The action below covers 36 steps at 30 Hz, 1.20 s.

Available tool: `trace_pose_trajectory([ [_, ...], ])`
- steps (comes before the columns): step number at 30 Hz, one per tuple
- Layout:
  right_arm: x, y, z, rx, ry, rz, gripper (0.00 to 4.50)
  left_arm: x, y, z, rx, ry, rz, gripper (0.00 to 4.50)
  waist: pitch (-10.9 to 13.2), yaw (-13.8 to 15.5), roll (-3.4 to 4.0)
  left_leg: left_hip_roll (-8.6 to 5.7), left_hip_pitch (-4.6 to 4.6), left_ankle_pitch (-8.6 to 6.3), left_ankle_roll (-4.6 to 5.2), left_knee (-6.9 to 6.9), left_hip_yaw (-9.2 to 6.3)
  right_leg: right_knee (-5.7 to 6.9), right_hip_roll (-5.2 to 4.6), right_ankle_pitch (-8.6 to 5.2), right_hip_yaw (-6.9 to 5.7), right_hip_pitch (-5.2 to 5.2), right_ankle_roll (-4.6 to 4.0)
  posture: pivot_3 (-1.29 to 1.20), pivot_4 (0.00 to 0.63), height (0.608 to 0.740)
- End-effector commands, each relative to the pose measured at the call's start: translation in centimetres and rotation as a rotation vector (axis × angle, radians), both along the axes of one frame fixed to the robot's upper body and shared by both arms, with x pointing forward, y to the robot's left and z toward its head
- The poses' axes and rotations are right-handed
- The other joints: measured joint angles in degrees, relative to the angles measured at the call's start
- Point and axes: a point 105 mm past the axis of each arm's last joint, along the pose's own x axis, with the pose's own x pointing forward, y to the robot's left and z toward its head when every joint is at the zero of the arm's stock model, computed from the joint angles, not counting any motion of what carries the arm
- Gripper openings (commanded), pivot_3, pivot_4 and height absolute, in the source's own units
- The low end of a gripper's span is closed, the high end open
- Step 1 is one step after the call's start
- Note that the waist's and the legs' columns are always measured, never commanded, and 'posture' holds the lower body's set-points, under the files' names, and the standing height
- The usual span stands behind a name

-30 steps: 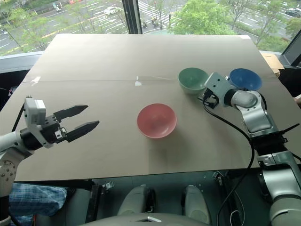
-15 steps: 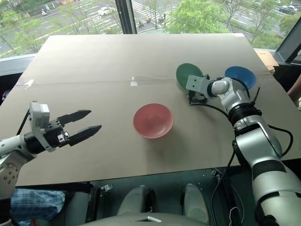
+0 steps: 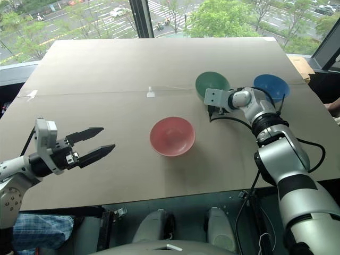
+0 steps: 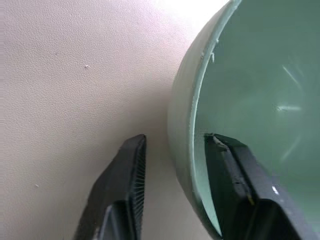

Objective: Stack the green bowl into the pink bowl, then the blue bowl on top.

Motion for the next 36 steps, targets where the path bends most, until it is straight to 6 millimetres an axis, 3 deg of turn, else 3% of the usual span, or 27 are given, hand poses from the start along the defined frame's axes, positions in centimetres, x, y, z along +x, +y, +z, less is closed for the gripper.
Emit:
trace_pose_trajectory([
  [1, 0.4, 0.5, 2.2, 0.018, -0.064, 0.025, 0.57, -0.1, -0.3, 1.1, 0.006, -0.056, -0.023, 4.50, 0.0, 0.0, 0.00, 0.00, 0.00, 0.00, 0.00, 0.00, 0.00, 0.00, 0.00, 0.00, 0.00, 0.00, 0.00, 0.00, 0.150, 0.740],
  [3, 0.3, 0.5, 2.4, 0.009, -0.071, 0.045, 0.03, -0.1, -0.4, 1.1, 0.006, -0.054, -0.030, 4.50, 0.0, 0.0, 0.03, 0.00, 0.00, 0.00, 0.00, -0.03, 0.00, 0.00, 0.00, 0.00, 0.00, 0.00, 0.00, 0.00, 0.150, 0.740],
  [12, -1.6, 1.6, 4.4, 0.039, -0.066, 0.187, 0.03, 0.4, -0.4, 0.9, 0.012, -0.045, -0.051, 4.50, 0.1, 0.0, 0.18, -0.01, -0.02, 0.01, -0.02, -0.22, 0.00, -0.02, 0.00, 0.00, -0.03, -0.02, 0.00, 0.00, 0.150, 0.740],
  [17, -5.1, 3.1, 7.3, 0.052, -0.068, 0.324, 0.03, 1.0, -0.6, 0.7, 0.020, -0.041, -0.077, 4.50, 0.1, 0.3, 0.21, -0.01, -0.06, 0.02, -0.03, -0.29, -0.05, -0.05, -0.02, 0.00, -0.12, -0.02, 0.01, 0.00, 0.150, 0.740],
  [21, -9.2, 4.3, 8.8, 0.041, -0.046, 0.435, 0.03, 1.4, -0.6, 0.6, 0.030, -0.035, -0.101, 4.50, 0.1, 0.4, 0.22, -0.01, -0.05, 0.02, -0.03, -0.28, -0.06, -0.04, -0.02, 0.00, -0.14, -0.02, 0.01, 0.00, 0.150, 0.740],
  [24, -12.4, 4.9, 8.7, 0.015, -0.008, 0.524, 0.03, 1.7, -0.8, 0.8, 0.034, -0.048, -0.133, 4.50, 0.1, 0.9, 0.19, -0.01, -0.05, 0.02, -0.03, -0.27, -0.09, -0.04, -0.02, 0.00, -0.17, -0.01, 0.01, 0.00, 0.150, 0.740],
  [28, -15.2, 4.8, 8.0, -0.048, 0.047, 0.592, 0.03, 2.2, -1.2, 1.4, 0.035, -0.090, -0.188, 4.50, 0.1, 1.5, 0.18, -0.03, -0.05, 0.02, -0.02, -0.18, -0.08, -0.04, -0.03, 0.00, -0.18, 0.00, 0.01, 0.00, 0.150, 0.740],
  [36, -18.5, 6.3, 7.2, -0.071, 0.099, 0.667, 0.03, 3.8, -1.7, 2.6, 0.035, -0.172, -0.256, 4.50, 0.1, 1.8, 0.10, -0.07, -0.05, 0.02, -0.02, 0.07, -0.10, -0.01, 0.00, 0.00, -0.19, 0.01, 0.01, 0.00, 0.150, 0.740],
])
